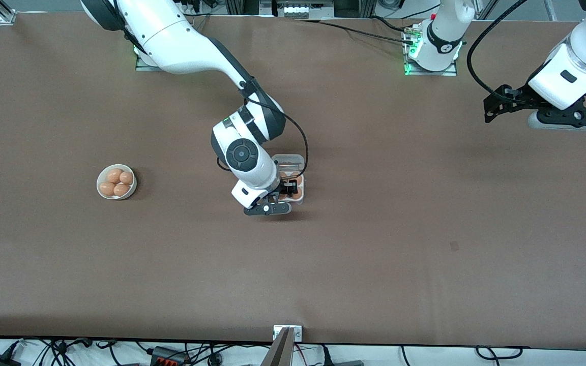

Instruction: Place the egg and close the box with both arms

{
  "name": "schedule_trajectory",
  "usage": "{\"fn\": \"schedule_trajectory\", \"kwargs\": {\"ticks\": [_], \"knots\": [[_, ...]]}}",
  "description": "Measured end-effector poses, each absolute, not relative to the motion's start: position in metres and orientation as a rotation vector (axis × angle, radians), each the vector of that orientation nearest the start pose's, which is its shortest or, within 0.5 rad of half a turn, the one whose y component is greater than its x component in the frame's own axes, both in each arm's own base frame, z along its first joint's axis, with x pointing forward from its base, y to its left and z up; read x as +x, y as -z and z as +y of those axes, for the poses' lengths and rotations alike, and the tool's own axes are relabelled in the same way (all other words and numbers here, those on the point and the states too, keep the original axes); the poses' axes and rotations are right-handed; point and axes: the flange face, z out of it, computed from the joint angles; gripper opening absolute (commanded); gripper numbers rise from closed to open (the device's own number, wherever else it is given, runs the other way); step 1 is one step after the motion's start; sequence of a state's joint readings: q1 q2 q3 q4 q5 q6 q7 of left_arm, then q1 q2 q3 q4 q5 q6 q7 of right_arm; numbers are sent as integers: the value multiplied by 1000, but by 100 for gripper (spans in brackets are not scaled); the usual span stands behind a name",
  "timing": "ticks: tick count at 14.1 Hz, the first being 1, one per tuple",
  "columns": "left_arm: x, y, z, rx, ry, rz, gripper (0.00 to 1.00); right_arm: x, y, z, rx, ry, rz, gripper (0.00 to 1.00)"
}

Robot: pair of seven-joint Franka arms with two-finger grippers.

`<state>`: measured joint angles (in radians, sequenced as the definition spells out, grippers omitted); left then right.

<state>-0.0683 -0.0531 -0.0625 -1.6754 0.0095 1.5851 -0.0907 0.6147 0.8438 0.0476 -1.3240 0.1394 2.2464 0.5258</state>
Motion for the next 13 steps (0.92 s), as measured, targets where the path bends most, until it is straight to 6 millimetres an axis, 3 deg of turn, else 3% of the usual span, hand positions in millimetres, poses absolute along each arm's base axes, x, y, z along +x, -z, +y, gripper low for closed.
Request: {"fn": "schedule_trajectory", "kwargs": {"ticks": [2, 3, 5, 7, 9, 10, 13], "knots": [[533, -605, -70, -3124, -56, 63, 100, 601, -254, 455, -2975, -9, -37, 100], [533, -605, -70, -3124, -56, 63, 100, 606, -273, 448, -2982, -3, -27, 100], [531, -603, -70, -3121, -89, 64, 100, 625, -331, 416, -3000, 33, 30, 100], [527, -599, -71, -3114, -154, 69, 100, 644, -398, 362, -3010, 68, 105, 100], [529, -596, -74, -3113, -171, 79, 100, 657, -452, 299, -3023, 80, 147, 100], [532, -594, -75, -3112, -179, 85, 100, 662, -467, 267, -3038, 55, 177, 100], [545, -575, -75, -3104, -260, 85, 100, 672, -487, 172, -3085, -32, 212, 100]]}}
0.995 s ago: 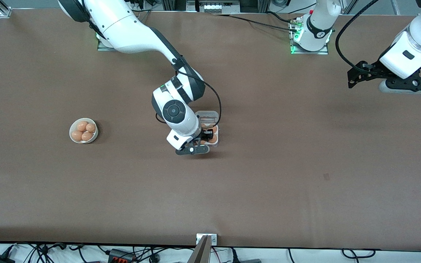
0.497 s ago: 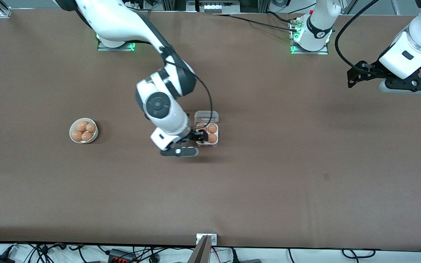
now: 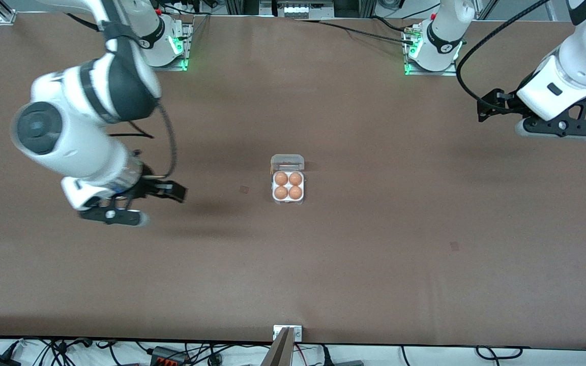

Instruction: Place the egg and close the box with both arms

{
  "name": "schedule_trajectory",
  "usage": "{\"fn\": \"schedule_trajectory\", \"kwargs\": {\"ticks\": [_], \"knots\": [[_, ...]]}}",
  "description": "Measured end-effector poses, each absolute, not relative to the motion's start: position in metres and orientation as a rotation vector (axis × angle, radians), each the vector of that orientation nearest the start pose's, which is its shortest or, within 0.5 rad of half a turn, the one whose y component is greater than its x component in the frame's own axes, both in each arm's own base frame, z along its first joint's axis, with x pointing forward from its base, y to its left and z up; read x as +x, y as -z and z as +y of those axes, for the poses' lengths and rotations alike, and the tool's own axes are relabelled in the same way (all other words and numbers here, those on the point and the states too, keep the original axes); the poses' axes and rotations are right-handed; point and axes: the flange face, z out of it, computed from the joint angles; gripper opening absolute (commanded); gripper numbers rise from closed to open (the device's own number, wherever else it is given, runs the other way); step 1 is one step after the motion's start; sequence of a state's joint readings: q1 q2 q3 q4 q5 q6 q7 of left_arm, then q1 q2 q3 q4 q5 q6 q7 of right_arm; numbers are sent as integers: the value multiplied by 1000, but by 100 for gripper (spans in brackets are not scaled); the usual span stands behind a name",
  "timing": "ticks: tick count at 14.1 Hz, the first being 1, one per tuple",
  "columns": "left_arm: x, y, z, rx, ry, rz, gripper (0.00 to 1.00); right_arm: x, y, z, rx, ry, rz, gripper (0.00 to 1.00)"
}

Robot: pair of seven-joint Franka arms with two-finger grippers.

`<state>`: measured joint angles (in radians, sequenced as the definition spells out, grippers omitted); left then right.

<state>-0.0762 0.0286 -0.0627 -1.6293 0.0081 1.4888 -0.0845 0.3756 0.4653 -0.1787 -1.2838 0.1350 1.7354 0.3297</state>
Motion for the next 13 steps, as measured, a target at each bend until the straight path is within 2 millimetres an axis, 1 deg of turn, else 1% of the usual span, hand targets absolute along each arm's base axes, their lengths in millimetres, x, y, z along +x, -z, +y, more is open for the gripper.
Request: {"fn": "schedule_trajectory", "kwargs": {"ticks": [1, 2, 3, 4, 5, 7, 8, 9, 11, 12, 13], "knots": [[549, -562, -70, -3096, -326, 79, 100, 675, -497, 144, -3096, -20, 210, 100], [552, -550, -63, -3089, -387, 70, 87, 676, -508, 118, -3110, 4, 196, 100], [556, -542, -54, -3087, -422, 58, 56, 676, -520, 94, -3124, 26, 163, 100], [558, -538, -49, -3087, -438, 57, 27, 675, -528, 75, -3134, 43, 122, 100], [559, -537, -46, -3088, -446, 67, 15, 674, -535, 64, -3140, 56, 90, 100], [557, -540, -50, -3089, -453, 128, 11, 673, -541, 54, -3143, 71, 80, 100], [557, -542, -54, -3088, -453, 145, 8, 674, -543, 46, -3139, 74, 95, 100], [556, -543, -57, -3088, -452, 158, 1, 673, -546, 32, -3132, 82, 114, 100], [556, -544, -60, -3087, -451, 172, 1, 669, -561, 3, -3128, 111, 141, 100], [556, -544, -60, -3087, -450, 177, 1, 664, -570, -6, -3128, 119, 148, 100], [556, -545, -61, -3088, -449, 183, 1, 659, -576, -11, -3125, 115, 150, 100]]}}
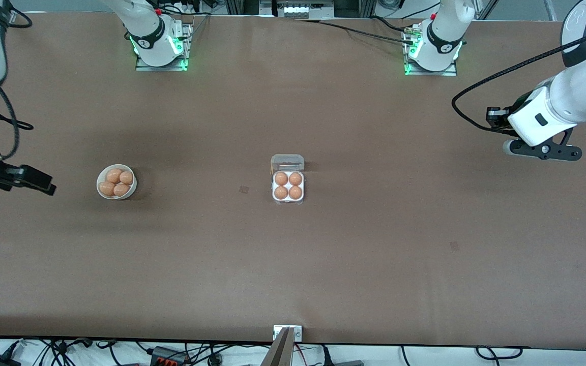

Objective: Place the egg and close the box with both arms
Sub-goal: 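Move the left gripper over the clear carton's lid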

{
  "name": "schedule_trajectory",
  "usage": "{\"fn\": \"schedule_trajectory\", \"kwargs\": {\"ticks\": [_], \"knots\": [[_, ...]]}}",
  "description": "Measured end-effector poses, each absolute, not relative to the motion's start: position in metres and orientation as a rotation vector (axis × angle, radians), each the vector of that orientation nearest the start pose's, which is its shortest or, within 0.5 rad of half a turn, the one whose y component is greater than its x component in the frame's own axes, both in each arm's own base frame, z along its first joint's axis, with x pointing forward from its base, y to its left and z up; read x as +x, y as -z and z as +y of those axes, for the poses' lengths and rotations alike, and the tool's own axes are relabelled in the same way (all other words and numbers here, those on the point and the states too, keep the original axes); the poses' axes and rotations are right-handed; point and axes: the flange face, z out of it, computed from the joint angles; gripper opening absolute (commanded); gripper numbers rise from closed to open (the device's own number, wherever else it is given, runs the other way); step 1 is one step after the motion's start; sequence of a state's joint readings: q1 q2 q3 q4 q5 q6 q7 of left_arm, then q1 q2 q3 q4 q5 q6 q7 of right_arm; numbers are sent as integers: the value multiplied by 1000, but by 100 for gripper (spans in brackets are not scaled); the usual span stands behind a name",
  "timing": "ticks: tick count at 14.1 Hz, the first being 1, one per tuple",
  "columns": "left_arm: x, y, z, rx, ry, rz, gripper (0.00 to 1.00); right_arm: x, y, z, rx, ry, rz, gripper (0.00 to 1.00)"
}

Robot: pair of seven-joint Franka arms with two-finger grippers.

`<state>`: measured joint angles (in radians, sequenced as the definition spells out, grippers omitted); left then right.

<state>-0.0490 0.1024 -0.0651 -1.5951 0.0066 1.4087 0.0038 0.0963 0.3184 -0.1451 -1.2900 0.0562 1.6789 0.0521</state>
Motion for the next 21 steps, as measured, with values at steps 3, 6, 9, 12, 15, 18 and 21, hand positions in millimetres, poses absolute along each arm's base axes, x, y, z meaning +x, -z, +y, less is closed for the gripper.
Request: {"fn": "schedule_trajectory", "kwargs": {"ticks": [3, 6, 9, 12, 15, 18, 21], "knots": [[547, -545, -81, -3088, -526, 227, 1, 644, -583, -19, -3127, 88, 123, 100], [529, -544, -133, -3064, -606, 220, 1, 634, -581, -20, -3155, 42, 90, 100], [509, -538, -201, -3068, -610, 233, 1, 610, -577, -18, -3156, 10, 82, 100], [501, -514, -261, -3102, -495, 217, 1, 584, -573, -20, -3151, 9, 80, 100], [488, -478, -330, -3141, -447, 169, 1, 570, -571, -20, -3150, 14, 75, 100], [468, -444, -391, -3175, -441, 183, 1, 569, -572, -21, -3157, 19, 30, 100], [441, -406, -446, -3231, -392, 159, 1, 568, -574, -22, -3157, 25, 26, 100]]}}
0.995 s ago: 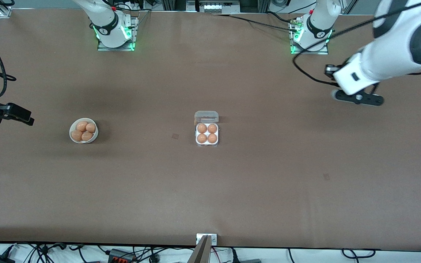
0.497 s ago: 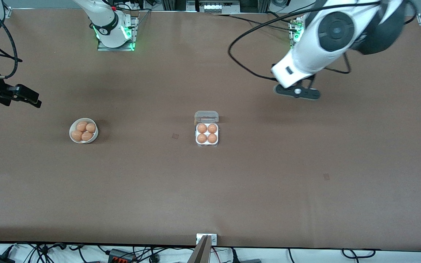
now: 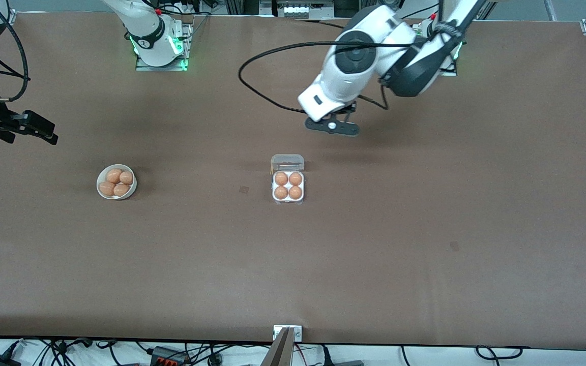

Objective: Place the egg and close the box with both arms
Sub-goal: 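Move the left gripper over the clear carton's lid, then press the carton lid shut with the left gripper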

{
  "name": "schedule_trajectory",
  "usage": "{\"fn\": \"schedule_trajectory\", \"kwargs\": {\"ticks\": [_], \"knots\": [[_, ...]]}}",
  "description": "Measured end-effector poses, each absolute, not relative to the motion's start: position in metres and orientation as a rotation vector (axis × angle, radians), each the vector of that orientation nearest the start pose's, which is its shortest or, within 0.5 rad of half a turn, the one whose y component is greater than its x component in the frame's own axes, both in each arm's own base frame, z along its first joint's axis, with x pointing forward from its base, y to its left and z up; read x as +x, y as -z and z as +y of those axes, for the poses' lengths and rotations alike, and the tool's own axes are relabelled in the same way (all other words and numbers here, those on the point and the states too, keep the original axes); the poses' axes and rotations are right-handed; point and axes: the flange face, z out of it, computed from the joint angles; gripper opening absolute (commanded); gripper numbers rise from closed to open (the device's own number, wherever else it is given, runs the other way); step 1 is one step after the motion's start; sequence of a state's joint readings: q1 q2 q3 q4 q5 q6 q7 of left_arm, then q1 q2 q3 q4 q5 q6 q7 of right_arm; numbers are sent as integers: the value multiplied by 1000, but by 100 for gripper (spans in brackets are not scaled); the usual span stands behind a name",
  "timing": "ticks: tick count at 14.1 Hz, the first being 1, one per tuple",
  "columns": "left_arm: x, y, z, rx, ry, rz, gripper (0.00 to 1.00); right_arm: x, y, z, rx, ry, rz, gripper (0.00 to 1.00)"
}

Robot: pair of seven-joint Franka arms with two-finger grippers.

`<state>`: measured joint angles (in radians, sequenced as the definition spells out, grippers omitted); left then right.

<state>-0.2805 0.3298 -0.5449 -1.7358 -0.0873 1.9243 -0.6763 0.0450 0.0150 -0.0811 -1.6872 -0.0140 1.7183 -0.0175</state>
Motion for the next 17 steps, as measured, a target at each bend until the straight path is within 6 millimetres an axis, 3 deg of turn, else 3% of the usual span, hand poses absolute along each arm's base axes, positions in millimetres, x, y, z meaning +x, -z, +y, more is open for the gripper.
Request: {"fn": "schedule_trajectory", "kwargs": {"ticks": [3, 7, 10, 13, 17], "knots": [[427, -365, -468, -3300, -321, 150, 1, 568, -575, -23, -3157, 28, 30, 100], [435, -308, -474, -3328, -212, 153, 1, 568, -575, -24, -3157, 29, 33, 100], [445, -279, -482, -3391, -95, 155, 1, 568, -575, -24, -3157, 29, 32, 100], [452, -263, -485, -3440, -12, 160, 1, 568, -575, -24, -3157, 29, 33, 100], [489, -267, -471, -3405, 214, 233, 1, 567, -575, -29, -3157, 29, 47, 100]]}}
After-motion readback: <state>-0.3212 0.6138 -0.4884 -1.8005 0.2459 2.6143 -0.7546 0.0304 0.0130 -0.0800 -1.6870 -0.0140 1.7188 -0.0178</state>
